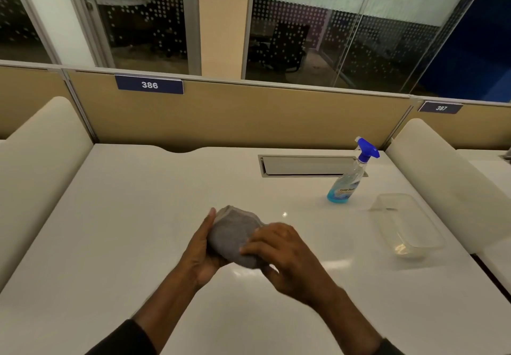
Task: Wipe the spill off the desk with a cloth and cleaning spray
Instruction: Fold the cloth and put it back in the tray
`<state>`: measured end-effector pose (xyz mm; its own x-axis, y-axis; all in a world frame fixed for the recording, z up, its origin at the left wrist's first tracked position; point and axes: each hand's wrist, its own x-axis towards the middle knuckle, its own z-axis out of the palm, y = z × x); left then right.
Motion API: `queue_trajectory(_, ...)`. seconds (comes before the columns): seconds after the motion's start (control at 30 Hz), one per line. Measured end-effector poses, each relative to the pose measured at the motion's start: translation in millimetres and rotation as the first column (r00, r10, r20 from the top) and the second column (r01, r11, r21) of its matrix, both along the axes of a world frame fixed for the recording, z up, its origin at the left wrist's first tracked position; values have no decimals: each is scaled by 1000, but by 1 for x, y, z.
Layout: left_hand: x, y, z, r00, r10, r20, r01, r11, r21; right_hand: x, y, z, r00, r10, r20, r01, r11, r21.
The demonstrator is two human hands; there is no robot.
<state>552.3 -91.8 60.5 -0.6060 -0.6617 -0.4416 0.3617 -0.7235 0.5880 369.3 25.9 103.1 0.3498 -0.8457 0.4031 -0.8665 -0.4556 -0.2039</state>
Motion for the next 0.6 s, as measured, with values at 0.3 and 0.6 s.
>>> queue_trajectory(0.3, -5, 8, 13, 973, 227, 40, -214, 955, -204, 22, 32, -12, 21, -602, 798, 49, 798, 600)
queue_trajectory(0.6, -44, 19, 24, 995, 85, 44, -66, 940, -336, -14, 18, 2, -240, -589, 772, -8, 796, 605)
